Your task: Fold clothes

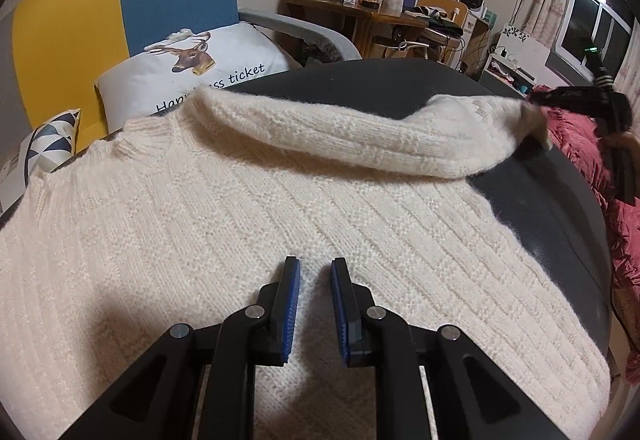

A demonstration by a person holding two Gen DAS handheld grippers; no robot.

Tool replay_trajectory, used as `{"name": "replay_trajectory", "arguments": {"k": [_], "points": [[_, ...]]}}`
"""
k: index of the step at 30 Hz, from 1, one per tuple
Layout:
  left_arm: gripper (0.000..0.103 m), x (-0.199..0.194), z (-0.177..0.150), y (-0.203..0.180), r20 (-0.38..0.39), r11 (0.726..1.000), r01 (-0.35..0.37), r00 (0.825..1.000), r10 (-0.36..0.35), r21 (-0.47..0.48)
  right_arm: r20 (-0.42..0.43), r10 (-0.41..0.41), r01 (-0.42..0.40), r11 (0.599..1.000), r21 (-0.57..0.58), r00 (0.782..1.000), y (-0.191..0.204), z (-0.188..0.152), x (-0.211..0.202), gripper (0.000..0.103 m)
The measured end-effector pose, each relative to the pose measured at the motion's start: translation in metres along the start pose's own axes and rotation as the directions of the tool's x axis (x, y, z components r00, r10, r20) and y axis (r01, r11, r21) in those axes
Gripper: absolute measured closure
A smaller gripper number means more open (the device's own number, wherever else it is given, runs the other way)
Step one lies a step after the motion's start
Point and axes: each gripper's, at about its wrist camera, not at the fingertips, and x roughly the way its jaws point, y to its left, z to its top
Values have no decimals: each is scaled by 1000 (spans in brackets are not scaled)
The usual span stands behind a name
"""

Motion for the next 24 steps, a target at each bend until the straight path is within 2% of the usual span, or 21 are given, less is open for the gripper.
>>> {"name": "replay_trajectory", "arguments": {"k": [3,5,7,9,12,13,15,17,18,21,23,24], "points": [[88,0,0,-1,-1,1000,-10,1000,10,5,99,-20,23,999,-34,995,2,-3,-39,77],[88,0,0,-2,-2,1000,-18,1000,18,9,204,-17,30,998,-61,979,6,-7,-76,63],[88,0,-1,-3,-3,1000,-26,1000,26,14,328,-13,36,997,-65,944,9,-14,-115,29],[88,0,-1,-4,-3,999,-34,999,34,19,413,46,-28,998,-50,910,9,-21,-144,10],[88,-1,-1,-6,-5,999,-41,999,42,18,404,191,-198,980,-25,895,9,-23,-159,9],[88,-1,-2,-6,-5,999,-43,999,43,17,396,223,-229,973,-33,891,12,-25,-163,9],[88,-1,-2,-6,-6,999,-43,999,44,14,388,254,-239,967,-89,886,24,-31,-173,9],[87,-1,-2,-6,-6,999,-43,999,43,14,370,255,-217,966,-142,893,40,-37,-185,9],[87,-1,-1,-6,-6,999,-43,999,43,14,370,249,-201,966,-164,895,47,-41,-192,2],[87,-1,0,-5,-6,999,-46,999,46,16,410,230,-153,965,-212,883,69,-57,-210,1],[87,-1,0,-5,-5,999,-47,999,47,17,461,178,-88,974,-209,870,78,-67,-218,1],[87,-1,-1,-5,-5,999,-47,999,47,15,446,168,-83,976,-203,879,79,-67,-212,1]]}}
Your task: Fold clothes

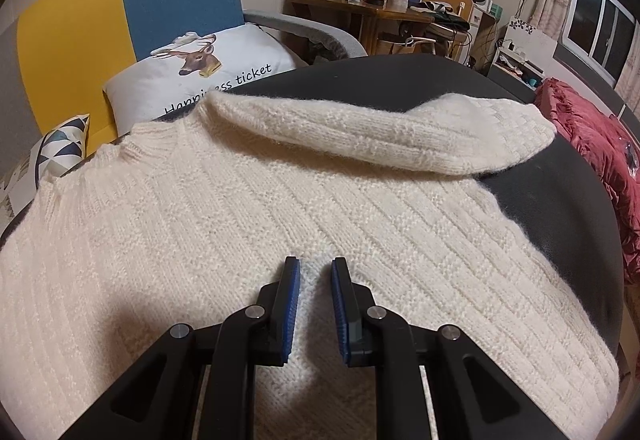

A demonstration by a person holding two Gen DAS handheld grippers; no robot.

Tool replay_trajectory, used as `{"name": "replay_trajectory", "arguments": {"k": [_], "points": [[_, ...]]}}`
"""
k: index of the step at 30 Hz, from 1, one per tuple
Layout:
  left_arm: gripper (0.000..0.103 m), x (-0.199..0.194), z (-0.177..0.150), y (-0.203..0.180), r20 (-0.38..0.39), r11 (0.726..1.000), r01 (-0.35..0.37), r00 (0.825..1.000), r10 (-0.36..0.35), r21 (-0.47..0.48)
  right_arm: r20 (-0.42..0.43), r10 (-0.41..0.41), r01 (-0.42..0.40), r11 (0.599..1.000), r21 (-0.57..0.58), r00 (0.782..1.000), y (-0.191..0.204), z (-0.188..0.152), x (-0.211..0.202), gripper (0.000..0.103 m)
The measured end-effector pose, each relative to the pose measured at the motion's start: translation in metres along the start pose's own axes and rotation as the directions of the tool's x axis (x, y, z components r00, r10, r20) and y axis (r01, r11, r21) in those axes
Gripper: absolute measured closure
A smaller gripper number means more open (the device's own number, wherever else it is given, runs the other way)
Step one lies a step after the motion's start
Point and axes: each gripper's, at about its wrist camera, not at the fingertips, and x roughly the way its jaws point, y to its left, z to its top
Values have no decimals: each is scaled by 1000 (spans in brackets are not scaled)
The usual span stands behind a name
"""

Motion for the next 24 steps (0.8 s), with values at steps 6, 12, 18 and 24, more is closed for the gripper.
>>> {"name": "replay_trajectory", "arguments": {"k": [6,12,18,24], "points": [[87,0,-1,4,3,1000,21,1000,-21,-17,-487,105,-109,994,21,867,-4,-45,114,1],[87,1,-1,13,6,996,68,998,-68,-56,-612,27,-61,998,-34,790,-8,-81,188,15],[87,2,-1,15,10,993,88,996,-88,-74,-667,-20,18,1000,-10,744,-26,-100,228,15],[87,2,-1,16,12,992,97,995,-97,-85,-667,-39,20,999,-37,744,-22,-108,232,68]]}}
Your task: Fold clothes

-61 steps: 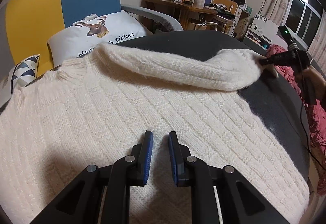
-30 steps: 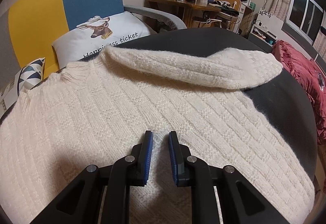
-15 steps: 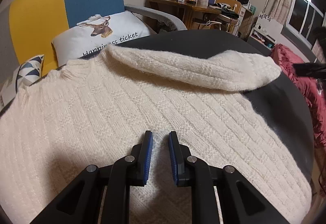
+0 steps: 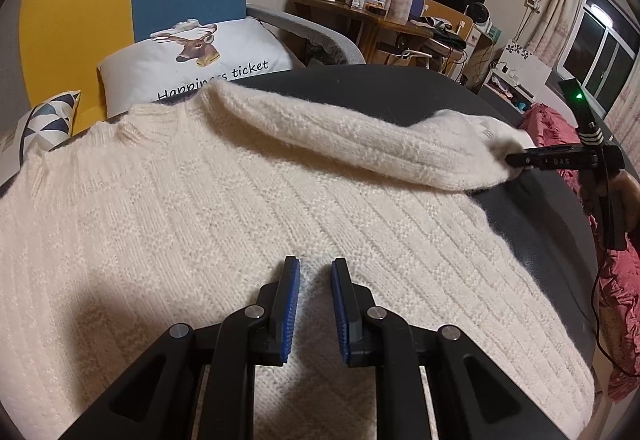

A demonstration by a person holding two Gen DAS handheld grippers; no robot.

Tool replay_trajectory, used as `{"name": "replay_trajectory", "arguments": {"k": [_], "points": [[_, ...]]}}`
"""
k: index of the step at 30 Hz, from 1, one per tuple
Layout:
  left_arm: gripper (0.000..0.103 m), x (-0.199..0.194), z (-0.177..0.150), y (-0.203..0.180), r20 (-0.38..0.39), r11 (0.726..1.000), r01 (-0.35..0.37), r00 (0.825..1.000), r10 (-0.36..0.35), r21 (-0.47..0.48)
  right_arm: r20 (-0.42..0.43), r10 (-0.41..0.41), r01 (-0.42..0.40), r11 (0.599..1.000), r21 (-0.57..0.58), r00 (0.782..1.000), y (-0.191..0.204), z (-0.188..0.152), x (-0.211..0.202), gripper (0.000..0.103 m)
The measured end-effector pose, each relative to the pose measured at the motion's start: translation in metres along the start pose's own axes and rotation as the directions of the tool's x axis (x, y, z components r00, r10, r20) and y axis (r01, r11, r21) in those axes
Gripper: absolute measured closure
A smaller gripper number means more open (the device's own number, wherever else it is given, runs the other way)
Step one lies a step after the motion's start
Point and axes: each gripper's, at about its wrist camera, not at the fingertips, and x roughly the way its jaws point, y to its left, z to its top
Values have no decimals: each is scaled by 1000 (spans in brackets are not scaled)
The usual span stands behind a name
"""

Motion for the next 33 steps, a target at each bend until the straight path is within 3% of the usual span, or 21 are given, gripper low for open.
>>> {"name": "replay_trajectory", "arguments": {"k": [1,6,15,23,27,30,33], "points": [[87,0,0,-1,0,1000,-3,1000,3,2,5,2,-2,1000,2,1000,1,0,-2,92],[87,0,-1,-3,0,1000,-13,1000,13,11,40,51,-51,999,-11,998,10,3,-22,91],[87,0,-2,-3,0,1000,-1,1000,1,0,191,170,-177,984,21,967,4,43,-98,91],[87,0,-2,2,1,1000,25,1000,-25,-19,278,162,-167,986,-6,947,14,-18,-174,91],[87,0,-3,1,0,1000,13,1000,-13,-9,261,136,-155,986,53,956,1,-4,-153,91],[87,0,-3,-2,0,1000,0,1000,0,1,181,102,-128,982,140,978,-18,24,-101,89],[87,-1,-3,-3,-2,1000,-3,1000,3,3,146,99,-128,969,210,984,-31,37,-60,85]]}}
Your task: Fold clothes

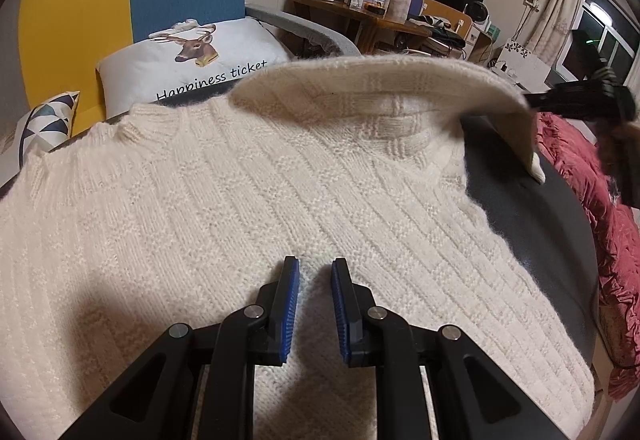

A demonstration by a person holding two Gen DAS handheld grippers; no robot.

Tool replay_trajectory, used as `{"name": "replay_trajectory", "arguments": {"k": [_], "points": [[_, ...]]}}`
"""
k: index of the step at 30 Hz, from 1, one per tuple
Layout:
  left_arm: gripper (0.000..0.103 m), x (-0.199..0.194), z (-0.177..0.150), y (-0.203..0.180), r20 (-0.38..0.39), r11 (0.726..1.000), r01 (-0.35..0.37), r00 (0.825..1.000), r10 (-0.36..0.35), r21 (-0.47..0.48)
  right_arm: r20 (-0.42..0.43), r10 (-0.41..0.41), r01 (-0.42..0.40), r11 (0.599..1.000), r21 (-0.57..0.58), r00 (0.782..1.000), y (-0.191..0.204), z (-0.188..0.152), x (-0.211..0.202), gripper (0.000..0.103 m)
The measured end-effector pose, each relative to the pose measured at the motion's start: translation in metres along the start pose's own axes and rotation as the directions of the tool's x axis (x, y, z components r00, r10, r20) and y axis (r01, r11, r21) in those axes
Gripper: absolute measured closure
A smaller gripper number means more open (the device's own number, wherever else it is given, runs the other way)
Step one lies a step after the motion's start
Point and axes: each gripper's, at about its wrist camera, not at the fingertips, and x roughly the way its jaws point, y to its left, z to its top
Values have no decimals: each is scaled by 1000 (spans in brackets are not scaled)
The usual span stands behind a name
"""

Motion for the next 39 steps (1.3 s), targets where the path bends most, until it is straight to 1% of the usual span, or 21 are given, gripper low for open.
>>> {"name": "replay_trajectory", "arguments": {"k": [2,4,6,8,9,10,11,12,13,14,15,17,19,20,23,26,28,30,32,35,39], "points": [[87,-1,3,0,-13,1000,2,1000,-2,0,-1,14,-14,999,33,1000,-5,1,16,85],[87,-1,12,3,-27,1000,22,999,-23,-19,45,6,-5,1000,-15,999,3,-5,7,84],[87,-2,25,10,-1,998,28,1000,-28,-47,115,0,10,996,-84,993,14,-12,-13,81],[87,1,43,16,21,998,32,999,-30,-58,199,-11,45,985,-167,980,26,-20,-41,68],[87,5,52,17,26,998,32,999,-31,-51,237,-4,55,977,-207,971,32,-24,-54,55],[87,12,61,16,23,999,29,999,-28,-35,258,11,53,970,-237,966,37,-29,-64,45],[87,20,70,14,14,1000,23,1000,-23,-11,269,30,43,964,-262,963,43,-33,-72,45],[87,29,78,11,4,1000,13,1000,-14,18,259,82,-2,955,-296,962,50,-39,-79,45],[87,39,84,8,-6,999,-6,1000,6,50,217,159,-78,937,-341,963,60,-47,-82,45],[87,49,89,5,-15,996,-30,999,32,81,173,206,-126,914,-386,963,71,-54,-81,45],[87,57,93,2,-13,994,-44,999,45,104,132,230,-153,888,-433,964,84,-63,-77,45],[87,65,94,0,9,991,-48,999,48,128,40,231,-178,838,-515,972,113,-80,-56,45],[87,65,91,1,27,991,-44,999,41,126,-42,216,-202,804,-559,975,137,-90,-21,47],[87,65,89,4,33,992,-33,999,29,120,-69,211,-212,796,-566,975,146,-91,-4,48],[87,64,88,13,36,997,13,999,-16,81,-92,210,-226,820,-525,973,160,-75,41,50],[87,64,86,16,40,997,32,999,-35,64,-60,210,-214,864,-456,976,162,-48,69,49],[87,64,86,16,40,998,36,998,-38,59,-38,187,-186,890,-416,982,157,-36,80,49],[87,64,85,16,36,998,35,999,-37,55,-87,148,-169,921,-352,985,152,-28,100,49],[87,61,80,13,30,998,31,999,-33,58,-59,157,-168,918,-360,986,152,-30,103,49],[87,53,68,10,16,997,37,999,-38,63,-101,131,-159,914,-374,986,159,-34,96,49],[87,36,51,8,-11,996,55,998,-54,77,-127,171,-209,885,-416,977,155,-51,48,49]]}}
